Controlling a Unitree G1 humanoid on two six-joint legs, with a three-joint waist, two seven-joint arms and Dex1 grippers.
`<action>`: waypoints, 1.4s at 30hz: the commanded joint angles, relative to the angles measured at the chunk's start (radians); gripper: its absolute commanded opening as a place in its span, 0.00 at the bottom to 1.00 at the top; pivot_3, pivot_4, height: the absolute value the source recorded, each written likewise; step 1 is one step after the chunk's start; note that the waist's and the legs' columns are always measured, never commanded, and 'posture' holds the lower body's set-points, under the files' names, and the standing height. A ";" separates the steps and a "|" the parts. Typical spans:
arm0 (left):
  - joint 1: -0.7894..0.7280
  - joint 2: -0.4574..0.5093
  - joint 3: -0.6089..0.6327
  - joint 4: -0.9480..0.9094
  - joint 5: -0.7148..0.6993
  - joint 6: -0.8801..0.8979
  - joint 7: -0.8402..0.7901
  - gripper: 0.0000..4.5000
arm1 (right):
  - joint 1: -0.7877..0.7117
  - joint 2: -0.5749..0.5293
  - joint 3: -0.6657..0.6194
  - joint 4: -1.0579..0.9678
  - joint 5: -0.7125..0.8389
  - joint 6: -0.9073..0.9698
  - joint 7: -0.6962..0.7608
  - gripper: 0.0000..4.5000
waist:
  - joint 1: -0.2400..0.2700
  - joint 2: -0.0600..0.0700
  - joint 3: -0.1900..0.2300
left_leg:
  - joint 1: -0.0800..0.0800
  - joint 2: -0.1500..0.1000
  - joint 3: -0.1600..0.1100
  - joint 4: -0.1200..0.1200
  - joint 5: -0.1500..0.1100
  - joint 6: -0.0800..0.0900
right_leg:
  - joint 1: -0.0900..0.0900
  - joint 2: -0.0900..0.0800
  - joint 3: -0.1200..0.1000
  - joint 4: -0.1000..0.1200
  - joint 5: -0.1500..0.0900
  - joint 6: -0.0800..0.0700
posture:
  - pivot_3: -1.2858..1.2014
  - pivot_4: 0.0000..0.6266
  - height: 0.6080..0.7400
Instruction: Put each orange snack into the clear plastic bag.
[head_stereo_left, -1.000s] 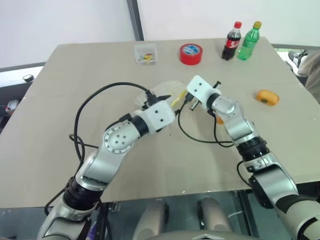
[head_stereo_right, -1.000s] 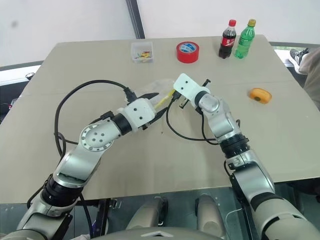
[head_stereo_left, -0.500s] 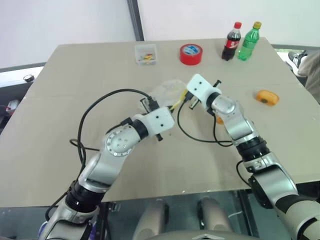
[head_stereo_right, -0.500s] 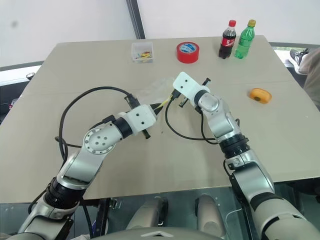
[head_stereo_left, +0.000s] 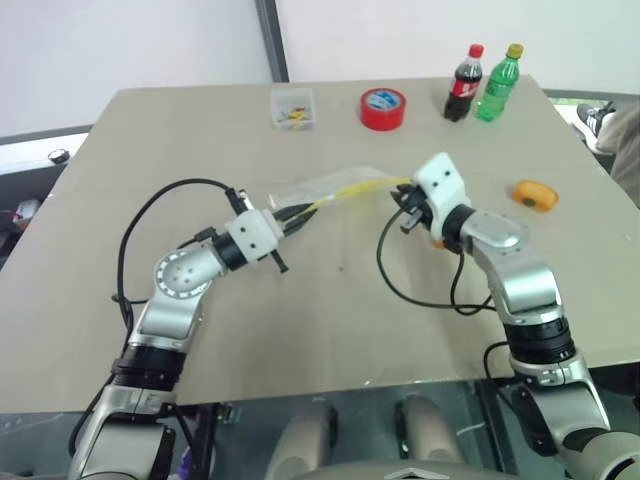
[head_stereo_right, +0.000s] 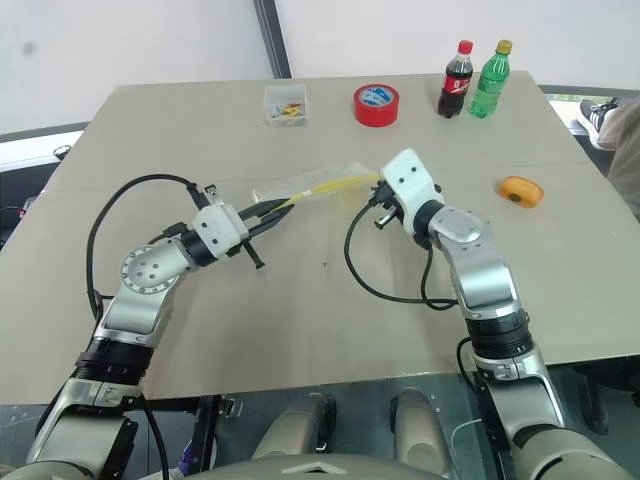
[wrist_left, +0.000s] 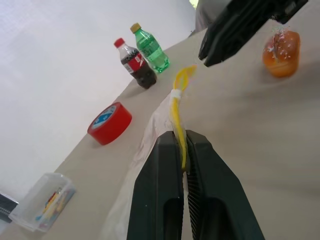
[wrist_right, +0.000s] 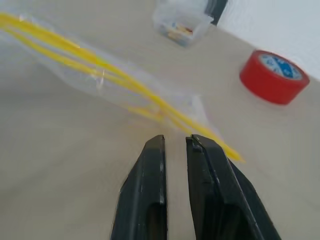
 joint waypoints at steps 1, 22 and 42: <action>-0.025 0.000 0.019 0.008 -0.054 -0.037 -0.061 0.00 | -0.008 0.020 -0.003 -0.074 0.074 0.085 -0.015 0.02 | 0.000 0.000 0.000 | 0.000 0.000 0.000 0.000 0.000 0.000 | 0.000 0.000 0.000 0.000 0.000 0.000 | 0.52 0.24 1.00; 0.052 0.047 0.025 -0.027 -0.104 -0.108 -0.249 0.00 | -0.021 0.095 0.132 0.289 -0.059 -0.314 -0.247 0.02 | 0.000 0.001 0.001 | 0.001 0.000 0.002 0.000 0.000 0.000 | -0.001 0.000 0.002 0.002 0.000 0.000 | 0.52 0.24 1.00; 0.053 0.020 0.085 0.047 -0.102 -0.050 -0.168 0.00 | -0.121 -0.195 0.492 0.612 -0.698 -1.074 -0.400 0.99 | -0.022 0.001 0.001 | 0.001 -0.001 0.003 0.001 0.002 -0.003 | -0.001 0.001 0.003 0.002 0.000 0.000 | 0.52 0.24 1.00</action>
